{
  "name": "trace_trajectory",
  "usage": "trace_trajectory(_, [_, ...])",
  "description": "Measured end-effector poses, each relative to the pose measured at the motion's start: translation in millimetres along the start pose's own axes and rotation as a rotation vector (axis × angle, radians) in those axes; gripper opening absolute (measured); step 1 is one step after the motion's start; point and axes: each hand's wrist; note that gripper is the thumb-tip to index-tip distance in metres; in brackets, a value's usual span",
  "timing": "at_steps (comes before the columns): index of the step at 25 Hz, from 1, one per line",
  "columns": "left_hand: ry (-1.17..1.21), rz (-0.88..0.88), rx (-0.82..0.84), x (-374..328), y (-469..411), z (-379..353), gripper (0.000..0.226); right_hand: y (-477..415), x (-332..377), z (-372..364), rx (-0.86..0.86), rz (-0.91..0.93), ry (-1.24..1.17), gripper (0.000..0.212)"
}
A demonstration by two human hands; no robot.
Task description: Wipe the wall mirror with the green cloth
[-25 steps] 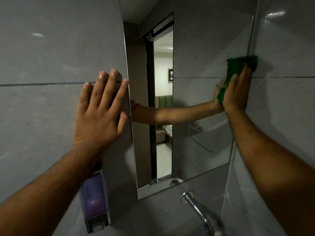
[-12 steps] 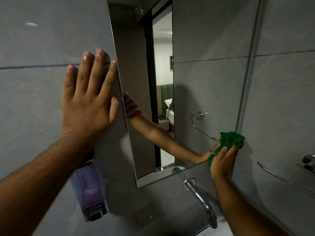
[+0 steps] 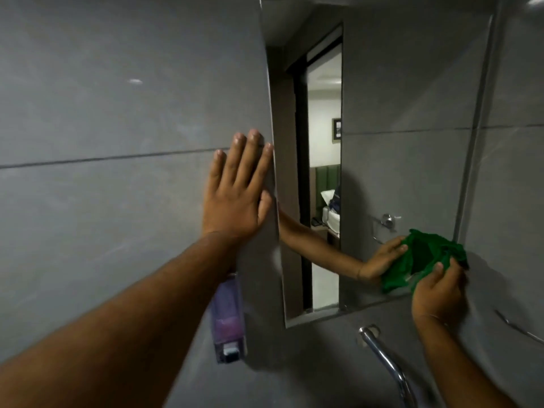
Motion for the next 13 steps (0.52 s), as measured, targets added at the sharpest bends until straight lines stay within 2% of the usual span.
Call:
trace_trajectory(4, [0.018, -0.044, 0.121, 10.4, 9.1, 38.3, 0.091, 22.8, 122.2, 19.3, 0.122, 0.214, -0.216, 0.045])
trace_trajectory(6, [0.021, 0.017, 0.126, 38.2, 25.4, 68.6, 0.091, 37.9, 197.1, 26.7, 0.169, 0.37, -0.297, 0.045])
trace_trajectory(9, [-0.051, 0.145, 0.079, 98.2, 49.5, 121.7, 0.09, 71.1, 308.1, 43.2, 0.164, 0.702, -0.406, 0.036])
trace_trajectory(11, [-0.053, 0.202, 0.063, 123.2, 44.6, 141.4, 0.089, 76.0, 364.4, 42.3, 0.114, 0.798, -0.467, 0.034])
trace_trajectory(13, [-0.056, 0.279, 0.073, 150.1, 55.3, 171.9, 0.087, 109.5, 421.8, 50.4, 0.139, 0.84, -0.545, 0.034])
Point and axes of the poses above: each hand's wrist, its own y-axis away from the middle knuckle, its own z-axis out of the back of the hand, x = y × z, and after that the axes turned 1 degree about x, right-handed
